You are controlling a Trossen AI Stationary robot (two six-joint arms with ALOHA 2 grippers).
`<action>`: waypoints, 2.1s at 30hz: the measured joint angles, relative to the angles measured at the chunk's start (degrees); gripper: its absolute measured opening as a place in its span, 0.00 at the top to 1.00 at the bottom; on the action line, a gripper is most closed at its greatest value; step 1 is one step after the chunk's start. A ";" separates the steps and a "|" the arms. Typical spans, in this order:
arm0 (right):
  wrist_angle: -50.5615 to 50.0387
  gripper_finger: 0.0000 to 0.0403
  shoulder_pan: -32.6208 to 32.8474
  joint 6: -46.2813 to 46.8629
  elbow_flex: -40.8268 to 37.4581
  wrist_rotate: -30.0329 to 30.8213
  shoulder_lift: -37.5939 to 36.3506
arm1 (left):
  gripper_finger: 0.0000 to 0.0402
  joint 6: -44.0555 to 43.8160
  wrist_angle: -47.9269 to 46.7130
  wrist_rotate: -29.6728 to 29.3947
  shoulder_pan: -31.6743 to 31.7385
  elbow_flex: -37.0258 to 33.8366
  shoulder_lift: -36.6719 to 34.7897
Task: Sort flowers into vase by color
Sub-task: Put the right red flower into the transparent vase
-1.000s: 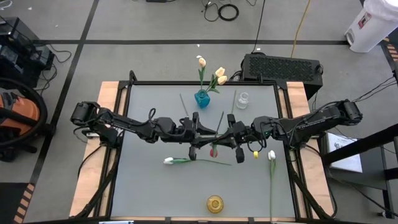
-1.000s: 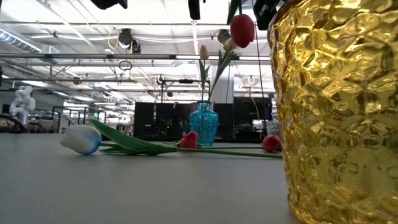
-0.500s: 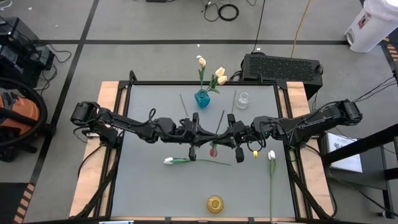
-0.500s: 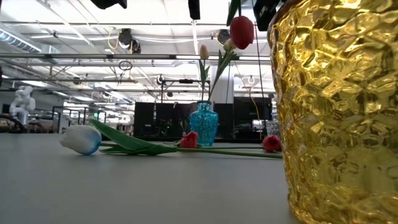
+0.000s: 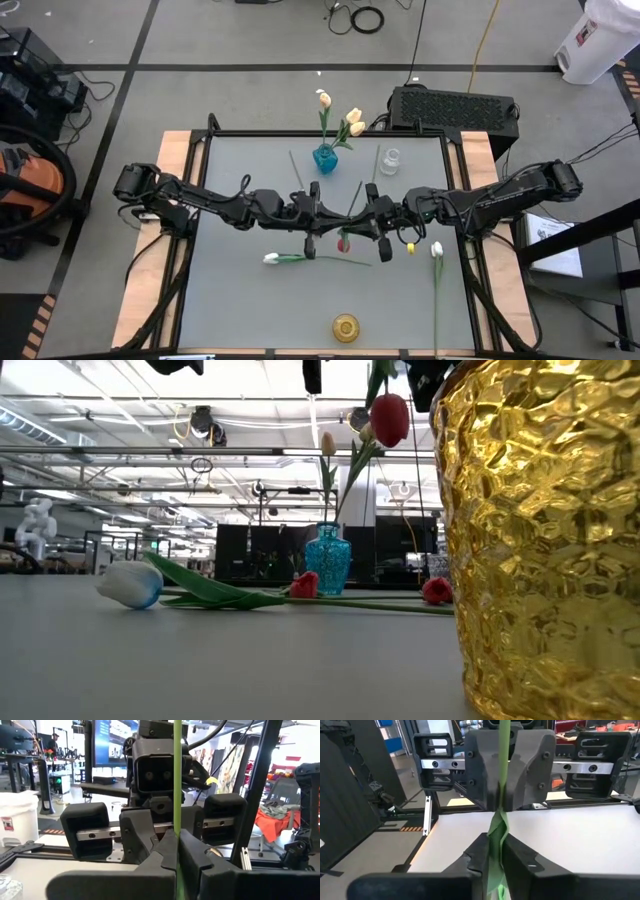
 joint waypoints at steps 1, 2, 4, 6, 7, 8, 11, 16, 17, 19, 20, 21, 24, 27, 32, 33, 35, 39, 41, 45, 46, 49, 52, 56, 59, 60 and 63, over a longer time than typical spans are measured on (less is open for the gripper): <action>-0.04 0.88 0.04 -0.01 0.00 0.00 0.00 | 0.99 -0.02 -0.18 0.00 0.00 0.00 0.00; -0.06 0.87 0.06 -0.10 0.00 -0.02 0.00 | 0.99 -0.01 -0.32 0.02 0.00 0.00 -0.02; -0.16 0.84 0.09 -0.44 0.00 -0.03 0.00 | 0.99 -0.02 -0.90 0.09 0.00 0.00 -0.02; -0.64 0.81 0.09 -0.65 0.00 -0.05 -0.01 | 0.99 0.00 -2.09 0.09 0.00 0.00 -0.02; -1.14 0.79 0.09 -0.67 0.00 -0.10 -0.22 | 1.00 -0.02 -2.45 0.09 0.00 0.00 -0.02; -1.91 0.78 0.09 -0.69 0.00 -0.15 -0.52 | 1.00 0.00 -2.80 0.09 0.00 0.00 -0.02; -5.26 0.73 0.04 -0.58 0.00 -0.22 -1.82 | 1.00 0.32 -4.31 0.08 -0.11 -0.02 -0.33; -10.95 0.69 0.04 -0.23 0.00 -0.17 -4.72 | 1.00 1.49 -7.17 -0.33 -0.39 -0.02 -2.07; -12.02 0.68 0.04 -0.23 0.00 -0.14 -5.43 | 1.00 1.57 -8.14 -0.37 -0.39 -0.02 -2.58; -14.83 0.68 0.04 -0.23 0.00 0.10 -7.00 | 1.00 2.38 -9.67 -0.41 -0.46 -0.02 -3.48; -16.16 0.68 0.04 -0.23 0.00 0.11 -7.81 | 1.00 2.43 -10.92 -0.63 -0.46 -0.02 -4.11; -17.51 0.68 0.04 -0.23 0.00 0.11 -8.67 | 1.00 2.39 -12.26 -1.11 -0.48 -0.02 -4.71; -22.13 0.69 0.04 -0.38 0.00 0.27 -11.29 | 1.00 1.00 -17.04 -2.69 -0.48 -0.02 -6.50; -27.74 0.70 0.77 -1.91 0.00 3.14 -13.48 | 1.00 -1.23 -20.90 -3.13 -0.48 -0.02 -7.98; -34.78 0.72 3.21 -4.86 0.00 12.05 -15.12 | 1.00 -6.35 -26.06 0.01 0.04 -0.02 -9.82; -35.56 0.72 3.77 -5.10 0.00 13.76 -15.13 | 1.00 -7.00 -26.48 1.12 0.28 -0.02 -10.07; -36.26 0.73 4.90 -5.41 0.00 16.71 -15.05 | 1.00 -8.15 -27.68 2.86 0.84 -0.02 -10.55; -35.68 0.73 7.41 -7.27 0.00 21.70 -14.08 | 1.00 -9.58 -28.61 7.41 2.57 -0.02 -10.92; -35.21 0.73 8.66 -8.05 0.00 24.08 -13.60 | 1.00 -9.68 -28.60 11.31 3.89 -0.02 -10.93; -35.21 0.73 10.75 -8.96 0.00 29.08 -12.28 | 1.00 -11.18 -28.64 15.55 6.64 -0.02 -10.93; -35.20 0.73 11.32 -9.20 0.00 30.15 -11.93 | 1.00 -11.21 -28.80 16.55 7.32 -0.02 -10.93; -35.19 0.73 12.80 -9.69 0.00 32.83 -11.04 | 1.00 -12.40 -29.16 18.17 9.09 -0.02 -10.93; -35.17 0.73 14.03 -9.88 0.00 34.65 -10.46 | 1.00 -12.98 -29.58 19.80 10.52 -0.02 -10.93; -34.71 0.73 15.43 -10.98 0.00 36.15 -10.32 | 1.00 -14.16 -30.51 20.94 11.32 -0.02 -10.93; -34.75 0.73 15.95 -12.17 1.15 36.18 -10.23 | 1.00 -14.19 -30.68 21.05 11.25 -0.02 -10.93; -34.75 0.73 16.13 -12.61 1.98 36.25 -10.03 | 1.00 -14.21 -30.70 21.07 11.03 -0.02 -10.93; -35.13 0.73 16.36 -15.52 5.14 37.45 -8.63 | 1.00 -14.30 -30.70 21.05 10.61 -0.02 -10.93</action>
